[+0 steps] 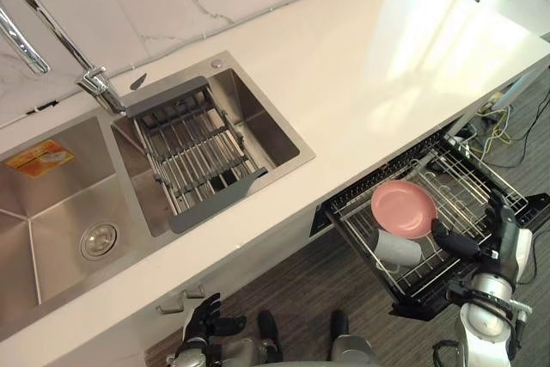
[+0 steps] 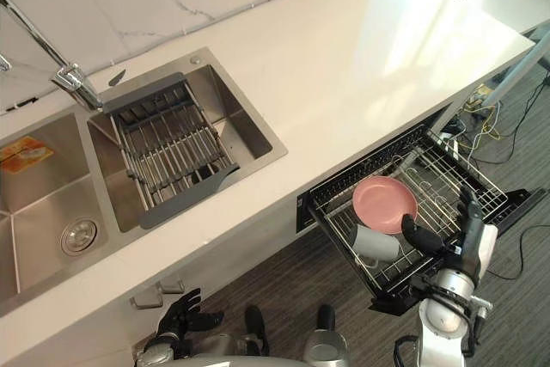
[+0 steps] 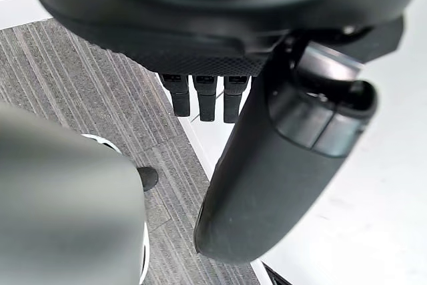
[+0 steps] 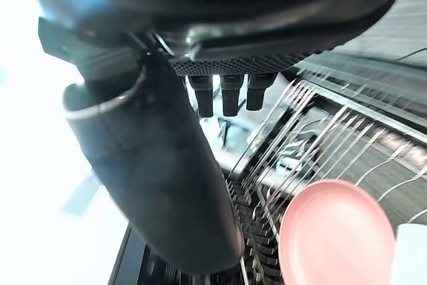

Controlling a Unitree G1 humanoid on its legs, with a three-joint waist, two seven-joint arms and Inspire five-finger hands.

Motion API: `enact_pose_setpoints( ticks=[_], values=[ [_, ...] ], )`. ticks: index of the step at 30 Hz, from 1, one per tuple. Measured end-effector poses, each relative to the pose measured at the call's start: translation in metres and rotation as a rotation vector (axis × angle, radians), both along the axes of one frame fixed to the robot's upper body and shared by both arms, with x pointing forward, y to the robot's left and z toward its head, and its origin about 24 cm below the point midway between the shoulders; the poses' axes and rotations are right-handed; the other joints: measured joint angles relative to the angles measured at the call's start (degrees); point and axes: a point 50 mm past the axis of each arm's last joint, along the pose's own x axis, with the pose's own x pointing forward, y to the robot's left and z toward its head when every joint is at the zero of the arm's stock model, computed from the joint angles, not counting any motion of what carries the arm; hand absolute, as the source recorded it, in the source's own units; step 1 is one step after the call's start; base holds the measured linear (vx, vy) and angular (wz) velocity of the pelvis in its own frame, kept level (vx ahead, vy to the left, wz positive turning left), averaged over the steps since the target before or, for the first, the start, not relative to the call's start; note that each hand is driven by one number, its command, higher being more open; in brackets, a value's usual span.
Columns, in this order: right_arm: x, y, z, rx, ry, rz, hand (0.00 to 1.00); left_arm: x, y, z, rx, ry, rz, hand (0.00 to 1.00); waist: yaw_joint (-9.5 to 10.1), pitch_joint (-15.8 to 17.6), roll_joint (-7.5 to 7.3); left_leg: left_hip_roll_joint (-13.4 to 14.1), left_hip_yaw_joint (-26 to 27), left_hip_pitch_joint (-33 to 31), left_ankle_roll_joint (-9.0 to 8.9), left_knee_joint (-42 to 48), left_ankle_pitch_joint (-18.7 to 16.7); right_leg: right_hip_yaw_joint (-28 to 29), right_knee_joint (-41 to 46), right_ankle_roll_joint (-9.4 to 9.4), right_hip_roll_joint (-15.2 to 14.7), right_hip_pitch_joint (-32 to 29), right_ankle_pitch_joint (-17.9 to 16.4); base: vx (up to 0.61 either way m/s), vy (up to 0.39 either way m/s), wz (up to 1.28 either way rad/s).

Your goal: Walk over to the sink, pick up the cup, carry it to the dishwasher, place the cup inside the dishwasher, then close the dishwasher door

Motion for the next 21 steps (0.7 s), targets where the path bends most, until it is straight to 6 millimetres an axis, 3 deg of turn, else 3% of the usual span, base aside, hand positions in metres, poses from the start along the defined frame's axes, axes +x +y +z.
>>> enact_pose_setpoints(
  ticks=[5, 11, 17, 21],
  values=[
    [-0.031, -0.007, -0.032, 0.213, 0.004, -0.169, 0.90, -0.009, -0.001, -0.002, -0.013, 0.018, 0.028, 0.90, 0.14, -1.91, -0.25, 0.44, 0.72, 2.20, -0.37, -1.80, 0.17, 0.91, 0.12, -0.34, 0.35, 0.89, -0.38, -0.01, -0.025, -0.10],
    [-0.065, -0.008, -0.050, 0.336, 0.017, -0.282, 0.90, -0.017, -0.003, -0.004, -0.026, 0.033, 0.065, 0.90, 0.10, -3.56, -0.21, 0.52, 2.59, 4.24, -1.07, -3.38, -0.31, 2.60, 2.01, -0.44, 0.39, 0.48, -1.78, 0.00, 0.004, -0.16],
    [-0.074, -0.007, -0.063, 0.443, -0.003, -0.316, 0.90, -0.021, -0.002, -0.005, -0.048, 0.044, 0.111, 0.90, -0.03, -3.55, -0.14, 1.03, 3.96, 4.17, -1.70, -3.32, -0.85, 3.94, 4.59, -0.76, 0.66, -1.49, -3.34, 0.03, -0.001, -0.13],
    [-0.070, -0.004, -0.063, 0.494, -0.049, -0.275, 0.90, -0.019, -0.002, -0.005, -0.060, 0.033, 0.129, 0.90, 0.18, -3.09, -0.09, 2.10, 6.03, 3.67, -2.29, -2.33, -1.68, 5.95, 6.96, -1.15, 1.42, -3.70, -4.48, 0.04, -0.023, -0.23]
  ],
)
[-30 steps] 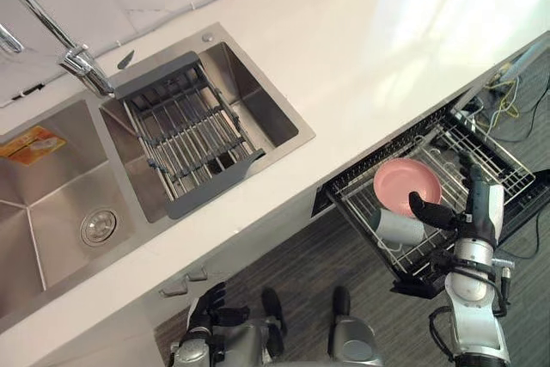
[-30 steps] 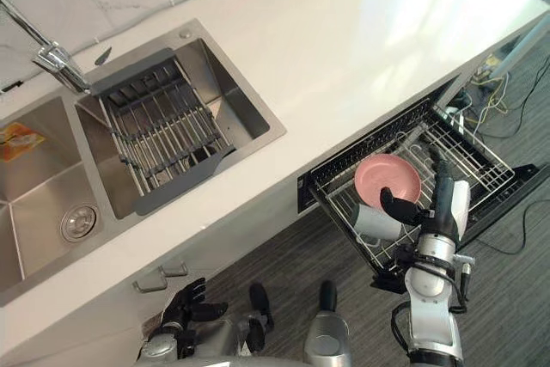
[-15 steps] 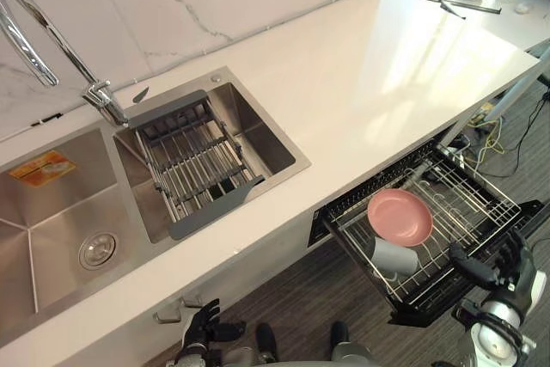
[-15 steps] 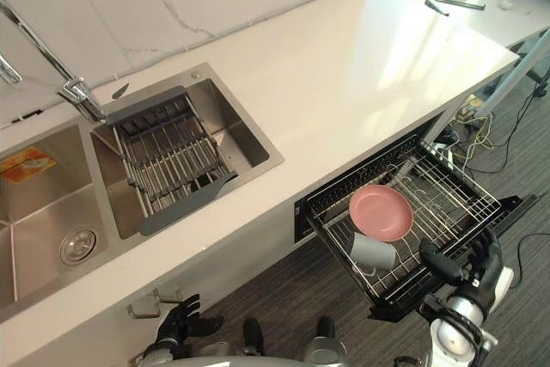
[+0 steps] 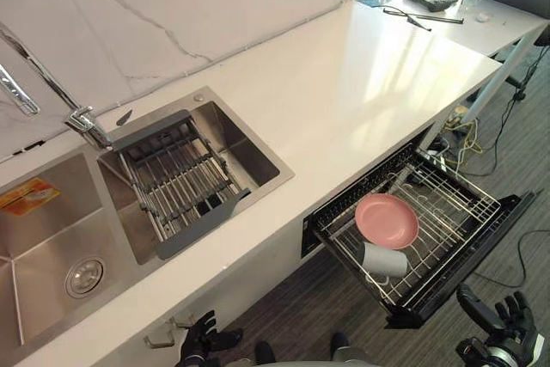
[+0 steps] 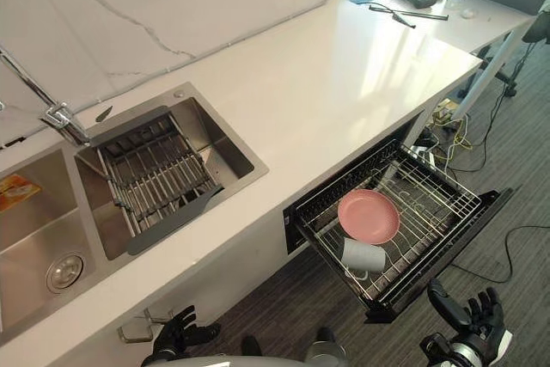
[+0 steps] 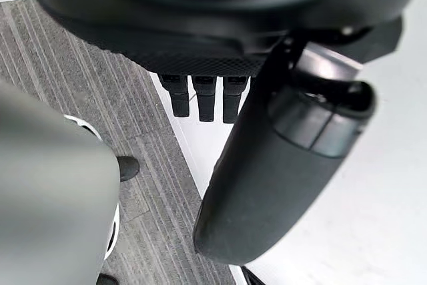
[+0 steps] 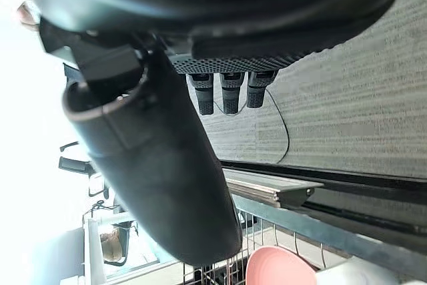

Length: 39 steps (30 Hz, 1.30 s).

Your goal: Walk over to the sink, pick up the cup, carry it to the dishwasher, place the cup inside the dishwasher, then close the dishwasher door

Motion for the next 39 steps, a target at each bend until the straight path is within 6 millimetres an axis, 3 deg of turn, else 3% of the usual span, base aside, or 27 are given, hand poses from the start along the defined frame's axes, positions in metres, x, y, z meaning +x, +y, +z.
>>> enact_pose_setpoints(
  ticks=[4, 10, 13, 19, 30, 36, 39],
  values=[
    [0.011, 0.001, 0.001, 0.036, -0.074, 0.011, 0.90, 0.007, 0.000, 0.003, 0.003, -0.034, -0.019, 0.90, -0.06, 2.12, 0.40, 0.95, 1.48, -1.47, -0.41, 2.66, -1.27, 1.65, 2.82, -0.43, 0.26, -2.22, -1.43, 0.04, -0.028, -0.24],
    [0.051, 0.012, 0.007, 0.111, -0.219, 0.127, 0.90, 0.028, 0.000, 0.009, 0.012, -0.091, -0.052, 0.90, 0.09, 7.42, 1.10, 2.35, 2.59, -4.13, -1.27, 5.21, -2.04, 2.90, 5.74, -1.16, 1.09, -5.89, -2.46, 0.02, -0.037, -0.11],
    [0.064, 0.019, 0.009, 0.131, -0.260, 0.200, 0.90, 0.032, -0.003, 0.010, 0.011, -0.106, -0.084, 0.90, 0.27, 7.84, 1.67, 2.63, 2.60, -4.33, -1.64, 5.66, -2.35, 2.97, 6.10, -1.30, 1.30, -6.08, -2.80, 0.01, -0.011, -0.02],
    [0.072, 0.017, 0.010, 0.123, -0.272, 0.260, 0.90, 0.038, -0.005, 0.013, 0.013, -0.130, -0.130, 0.90, 0.06, 8.27, 1.71, 2.46, 1.97, -4.85, -1.53, 6.39, -2.60, 2.61, 6.12, -1.27, 1.04, -6.02, -2.82, -0.01, 0.005, 0.05],
    [0.077, 0.008, 0.011, 0.073, -0.199, 0.350, 0.90, 0.036, -0.006, 0.012, 0.008, -0.119, -0.179, 0.90, -0.34, 8.43, 2.05, 0.70, -5.51, -5.99, -0.11, 5.88, -0.49, -4.52, 2.58, -0.64, -0.05, -1.80, -1.41, -0.04, 0.007, 0.34],
    [0.107, 0.025, 0.014, 0.085, -0.216, 0.455, 0.90, 0.036, -0.004, 0.012, 0.014, -0.120, -0.180, 0.90, 0.46, 8.44, 2.07, -0.35, -11.02, -7.24, 0.13, 3.02, 3.05, -10.26, 1.47, -0.80, -0.57, -0.76, -0.91, -0.05, -0.011, 0.49],
    [0.127, 0.033, 0.019, 0.084, -0.234, 0.507, 0.90, 0.038, -0.004, 0.013, 0.011, -0.133, -0.183, 0.90, 1.90, 8.60, 2.37, -0.64, -13.80, -8.28, 0.16, 1.96, 4.73, -12.89, 1.19, -0.95, -0.61, -0.62, -0.71, -0.07, -0.018, 0.48]
  ],
)
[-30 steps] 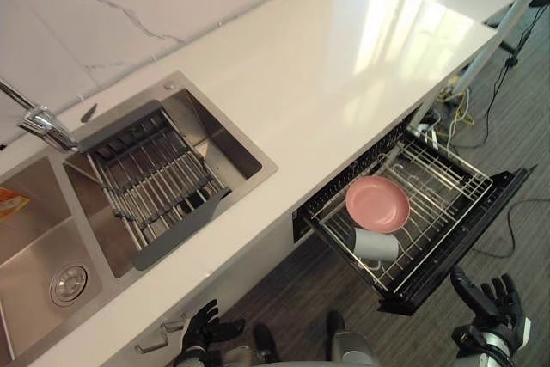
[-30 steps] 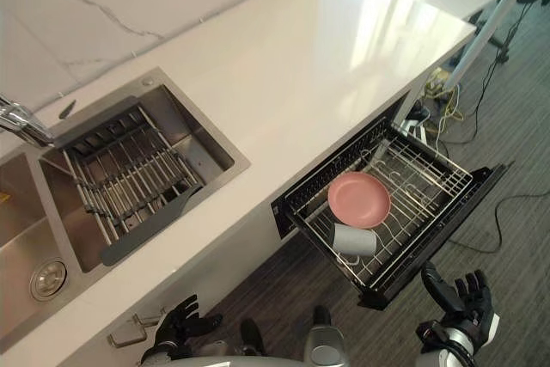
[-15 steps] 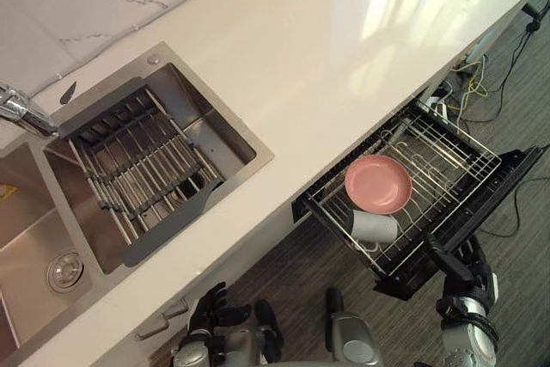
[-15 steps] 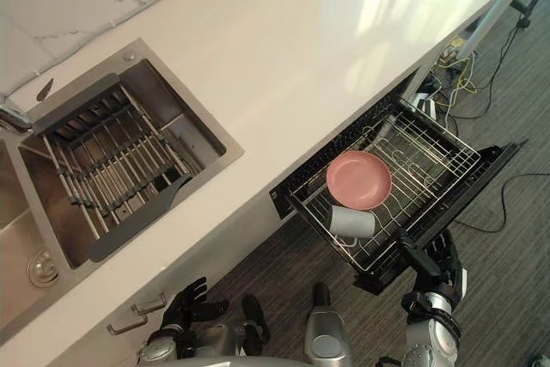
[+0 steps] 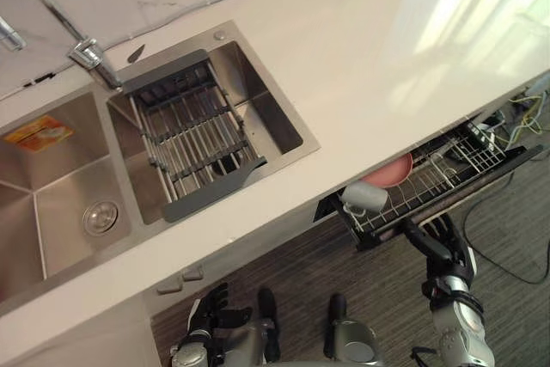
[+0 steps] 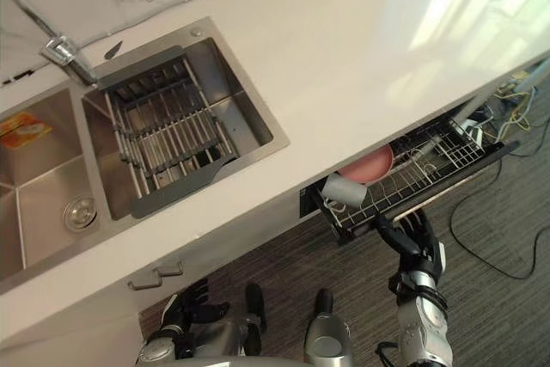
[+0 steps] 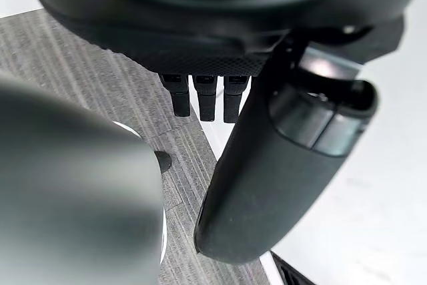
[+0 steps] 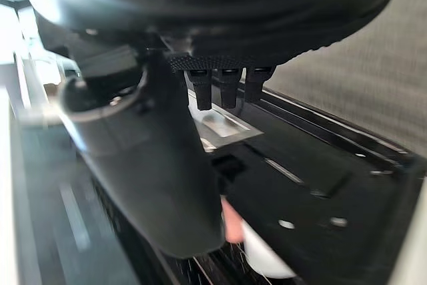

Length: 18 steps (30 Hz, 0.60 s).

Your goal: Walk over to the sink, pick up the cup, carry it to the dishwasher, place the cup inside the dishwasher, then close the dishwasher door

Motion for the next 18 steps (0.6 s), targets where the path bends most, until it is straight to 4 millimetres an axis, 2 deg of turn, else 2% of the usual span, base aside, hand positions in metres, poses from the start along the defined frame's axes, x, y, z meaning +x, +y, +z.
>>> enact_pose_setpoints(
  ticks=[3, 8, 18],
  values=[
    [0.022, 0.002, 0.009, -0.011, -0.028, 0.024, 0.90, 0.004, 0.000, 0.002, 0.000, -0.015, -0.001, 0.90, 1.51, 0.36, 0.60, -0.33, -2.59, -0.43, 0.01, -1.22, 1.52, -2.69, -0.13, -0.01, -0.10, 0.45, 0.00, -0.05, -0.008, 0.42],
    [0.048, 0.006, 0.020, -0.097, -0.024, 0.104, 0.90, 0.008, 0.002, 0.004, 0.004, -0.034, -0.001, 0.90, 2.76, 0.90, 0.79, -0.69, -5.48, -1.69, 0.03, -1.40, 2.53, -5.61, -0.46, -0.01, -0.16, 0.78, -0.01, -0.03, -0.003, 0.31],
    [0.059, -0.003, 0.018, -0.205, 0.074, 0.130, 0.90, 0.009, 0.010, 0.005, 0.026, -0.033, -0.003, 0.90, 2.84, 1.18, 0.35, -0.68, -6.47, -1.03, -0.12, -2.86, 3.88, -6.50, -0.32, -0.12, 0.00, 1.17, -0.07, -0.01, -0.003, 0.05]
  ],
)
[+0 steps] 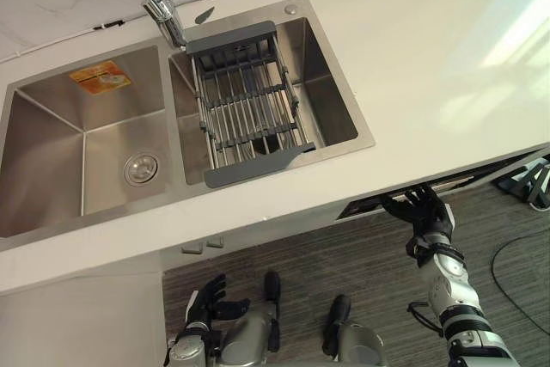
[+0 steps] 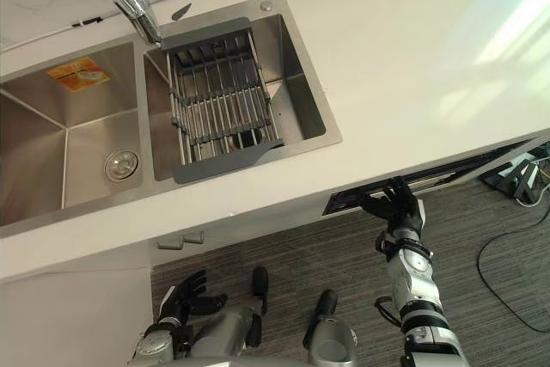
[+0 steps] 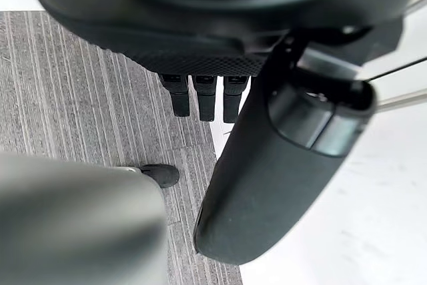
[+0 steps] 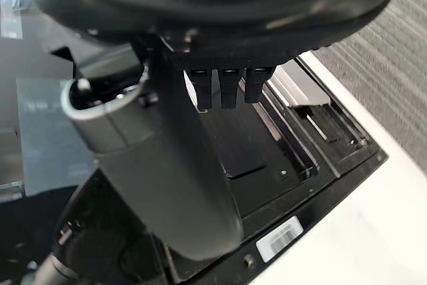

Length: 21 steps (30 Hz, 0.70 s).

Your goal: Walk over to the sink, pick up the cup, carry it to the dishwasher, place the cup inside the dishwasher, then close the dishwasher door

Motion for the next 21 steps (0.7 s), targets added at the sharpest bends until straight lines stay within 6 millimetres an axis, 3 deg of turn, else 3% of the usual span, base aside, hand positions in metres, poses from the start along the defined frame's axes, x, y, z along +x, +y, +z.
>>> enact_pose_setpoints(
  ticks=[7, 13, 17, 21],
  values=[
    [-0.002, 0.001, -0.001, -0.106, 0.050, 0.059, 0.90, 0.000, 0.009, 0.001, 0.027, 0.009, -0.004, 0.90, -0.02, 0.46, -1.46, 0.45, 0.03, 1.79, -0.23, -2.00, 0.95, 0.12, -0.21, -0.19, 0.51, 0.90, 0.01, -0.01, -0.011, -0.01],
    [-0.033, 0.006, -0.014, -0.174, 0.100, 0.138, 0.90, -0.001, 0.012, 0.000, 0.036, 0.023, -0.011, 0.90, -0.12, -0.56, -2.99, 0.50, 0.11, 3.89, -0.41, -3.22, 0.89, 0.33, -1.73, -0.18, 0.94, 3.02, 0.01, 0.03, -0.019, 0.00],
    [-0.070, 0.051, -0.052, -0.131, 0.212, 0.295, 0.90, -0.002, 0.011, 0.000, 0.038, 0.029, -0.021, 0.90, -0.39, -2.90, -5.55, 0.53, 0.13, 4.82, -0.67, -3.22, 0.69, 0.64, -2.54, -0.18, 1.12, 4.28, 0.01, 0.02, -0.012, -0.01],
    [-0.103, 0.075, -0.084, -0.097, 0.362, 0.318, 0.90, -0.005, 0.008, -0.003, 0.035, 0.045, -0.027, 0.90, -0.50, -4.74, -5.95, 0.34, -0.01, 6.12, -0.57, -3.26, 0.75, 0.57, -2.56, -0.04, 0.81, 5.62, 0.08, -0.05, 0.019, 0.03]
  ],
)
